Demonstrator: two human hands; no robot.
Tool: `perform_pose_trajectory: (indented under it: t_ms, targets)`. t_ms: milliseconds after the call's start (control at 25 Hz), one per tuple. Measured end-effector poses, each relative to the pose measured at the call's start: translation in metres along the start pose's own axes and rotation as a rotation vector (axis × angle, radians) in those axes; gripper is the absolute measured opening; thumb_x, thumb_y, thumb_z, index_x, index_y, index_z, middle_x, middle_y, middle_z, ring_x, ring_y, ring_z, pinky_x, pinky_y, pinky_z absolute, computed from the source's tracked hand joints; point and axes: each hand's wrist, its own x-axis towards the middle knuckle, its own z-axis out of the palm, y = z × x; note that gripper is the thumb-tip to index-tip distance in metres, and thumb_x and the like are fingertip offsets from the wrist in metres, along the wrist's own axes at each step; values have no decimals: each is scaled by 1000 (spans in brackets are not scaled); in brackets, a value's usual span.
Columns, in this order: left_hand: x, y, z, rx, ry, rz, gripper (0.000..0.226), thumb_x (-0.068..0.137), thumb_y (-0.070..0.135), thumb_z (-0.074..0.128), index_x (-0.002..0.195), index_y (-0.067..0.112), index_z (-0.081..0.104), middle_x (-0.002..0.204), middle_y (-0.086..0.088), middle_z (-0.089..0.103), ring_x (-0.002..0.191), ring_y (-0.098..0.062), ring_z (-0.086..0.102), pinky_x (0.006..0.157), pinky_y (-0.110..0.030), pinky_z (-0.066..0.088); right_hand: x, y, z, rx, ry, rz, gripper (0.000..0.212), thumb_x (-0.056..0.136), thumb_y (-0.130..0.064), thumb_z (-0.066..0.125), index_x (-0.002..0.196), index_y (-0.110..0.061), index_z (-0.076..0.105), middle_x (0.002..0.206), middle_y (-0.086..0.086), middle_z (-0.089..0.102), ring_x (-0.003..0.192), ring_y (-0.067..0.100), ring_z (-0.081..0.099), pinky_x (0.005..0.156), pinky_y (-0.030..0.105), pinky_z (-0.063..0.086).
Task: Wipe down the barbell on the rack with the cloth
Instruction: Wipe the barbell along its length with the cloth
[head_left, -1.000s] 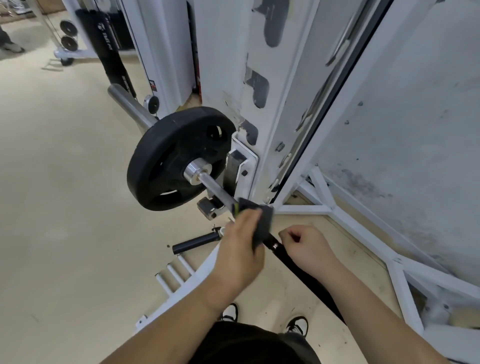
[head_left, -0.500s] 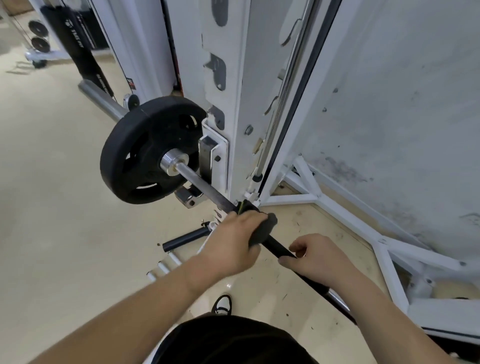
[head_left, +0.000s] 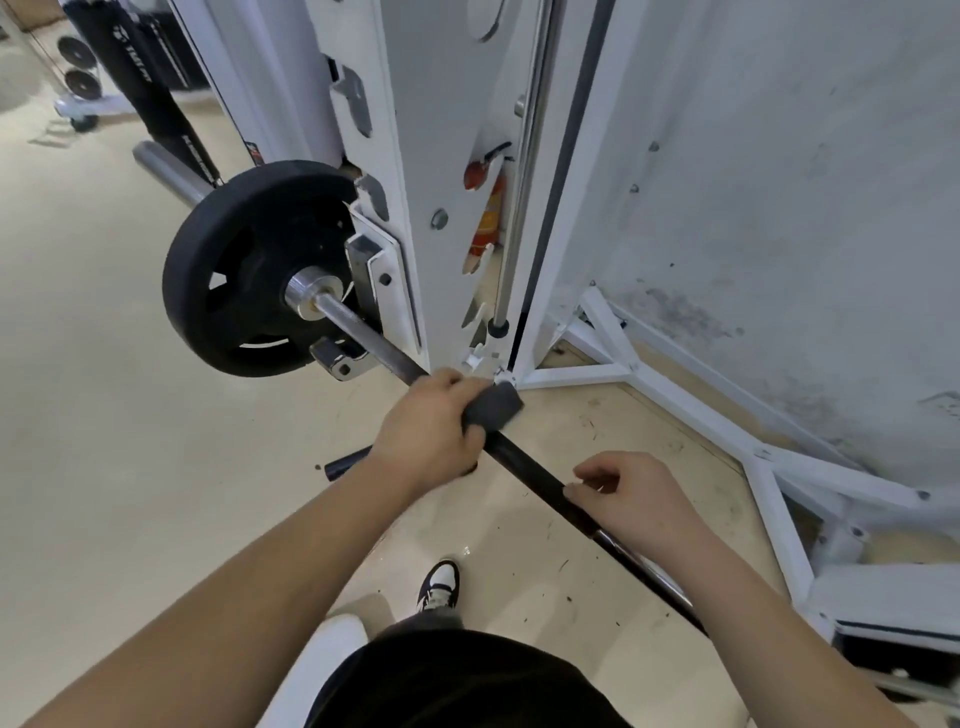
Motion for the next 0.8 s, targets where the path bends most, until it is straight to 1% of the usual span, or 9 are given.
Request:
perform_pose_trajectory:
  t_ms: [80, 200, 280, 440, 480, 560, 640, 720, 800]
  targets:
    - [-5, 16, 14, 66, 94, -102, 49, 75, 23, 53, 123, 26, 67, 106, -3, 65, 93, -30, 58, 84, -40, 53, -8, 11, -6, 83, 59, 13, 10, 90, -26, 74, 82, -23, 79, 84, -13, 76, 84, 5, 69, 71, 19, 50]
    - [-42, 69, 43, 21, -49, 187, 54, 74, 22, 51, 126, 27, 66, 106, 2, 67, 92, -24, 58, 88, -33, 46, -17, 25, -11, 101, 94, 28, 17, 94, -22, 69, 80, -23, 79, 80, -9, 76, 81, 8, 70, 70, 23, 53]
    - [-43, 72, 39, -37, -165, 265, 54, 77, 21, 52, 129, 29, 64, 105, 3, 66, 94, -20, 58, 90, -33, 48, -22, 34, -15, 92, 83, 20, 19, 96, -20, 65, 82, -23, 78, 82, -7, 76, 81, 11, 70, 75, 28, 55]
    - [-32, 79, 46, -36, 5, 7, 42, 76, 22, 54, 115, 29, 68, 98, 4, 67, 93, -24, 57, 85, -41, 52, -29, 45, -20, 110, 113, 15, 20, 96, -19, 62, 85, -21, 78, 82, -8, 75, 81, 12, 69, 77, 33, 56]
    - [-44, 95, 57, -21, -1, 47, 44, 76, 22, 54, 118, 29, 68, 100, 5, 69, 93, -24, 58, 86, -40, 51, -30, 46, -17, 99, 120, 23, 21, 96, -18, 61, 82, -18, 77, 77, -4, 74, 77, 18, 67, 73, 36, 55]
    - [-69, 125, 74, -92, -120, 234, 50, 76, 22, 52, 123, 29, 66, 99, 4, 68, 90, -23, 58, 85, -38, 49, -32, 48, -16, 92, 135, 49, 20, 91, -11, 58, 79, -15, 73, 71, -2, 69, 70, 22, 63, 66, 37, 50]
    - [-64, 116, 66, -110, -178, 320, 56, 76, 22, 50, 129, 32, 63, 102, 4, 66, 92, -22, 59, 87, -39, 50, -34, 52, -23, 92, 158, 44, 23, 93, -11, 56, 86, -21, 75, 81, -7, 72, 80, 16, 66, 71, 34, 52]
    - [-46, 85, 55, -103, -67, 187, 58, 76, 18, 55, 132, 31, 62, 111, 3, 68, 101, -23, 59, 93, -43, 50, -38, 53, -32, 105, 168, 19, 22, 98, -16, 57, 88, -21, 75, 84, -6, 73, 83, 15, 66, 71, 28, 51]
    - [-49, 71, 53, -100, 131, -92, 61, 78, 14, 59, 138, 27, 58, 127, -1, 65, 110, -27, 54, 101, -45, 47, -38, 49, -34, 132, 168, 6, 24, 98, -17, 57, 80, -16, 74, 76, -1, 70, 75, 19, 64, 67, 26, 49]
